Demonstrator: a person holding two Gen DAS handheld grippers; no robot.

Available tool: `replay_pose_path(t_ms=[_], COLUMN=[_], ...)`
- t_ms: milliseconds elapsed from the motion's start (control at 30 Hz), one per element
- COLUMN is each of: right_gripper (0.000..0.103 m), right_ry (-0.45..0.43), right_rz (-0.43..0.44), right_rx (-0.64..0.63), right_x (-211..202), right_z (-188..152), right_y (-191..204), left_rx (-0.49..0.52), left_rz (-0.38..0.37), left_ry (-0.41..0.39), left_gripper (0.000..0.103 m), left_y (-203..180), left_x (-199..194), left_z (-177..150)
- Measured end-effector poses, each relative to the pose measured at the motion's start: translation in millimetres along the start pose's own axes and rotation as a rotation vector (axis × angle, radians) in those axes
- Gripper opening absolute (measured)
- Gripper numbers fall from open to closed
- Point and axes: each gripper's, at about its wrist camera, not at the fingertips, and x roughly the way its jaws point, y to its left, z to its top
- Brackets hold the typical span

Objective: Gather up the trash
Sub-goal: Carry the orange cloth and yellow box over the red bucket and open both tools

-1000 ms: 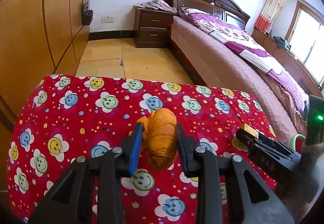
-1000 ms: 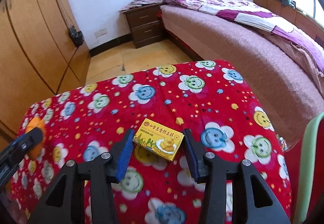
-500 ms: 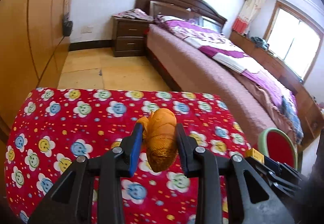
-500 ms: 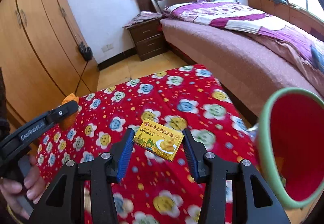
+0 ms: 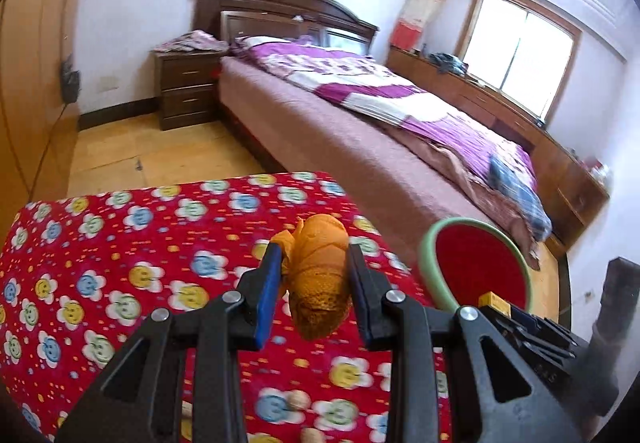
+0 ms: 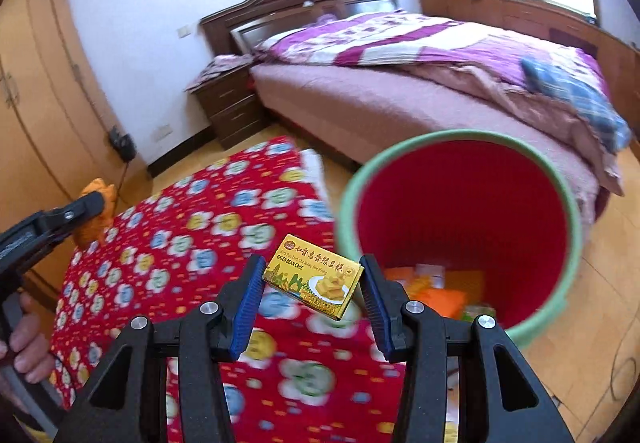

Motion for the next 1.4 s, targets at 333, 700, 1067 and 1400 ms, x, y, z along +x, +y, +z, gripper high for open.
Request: replay_pose_path(t_ms=[333, 700, 1067, 1400], right_gripper=[0.049, 0.051, 0.060, 0.060], right_ry=[-0.037, -0.055, -0.098, -0.102], right_rz=[-0.098, -0.087, -0.067, -0.067], right_rx=[0.096, 0.165, 0.210, 0.237], right_x=[-12, -5, -13, -22], right_z=[-3, -4, -7, -19], right_y=[-70, -123, -146, -155], left_rx=[0.087, 0.137, 0.204, 0.173], left_rz=[-0.055, -0.079, -0.114, -0.141], left_ry=[0.050, 0.145, 0.189, 0.243], left_gripper=[0.033, 0.033, 0.033, 0.044], left_y=[-71, -125, -164, -174], left_x=[16, 64, 99, 125], left_z=[-17, -37, -47, -52])
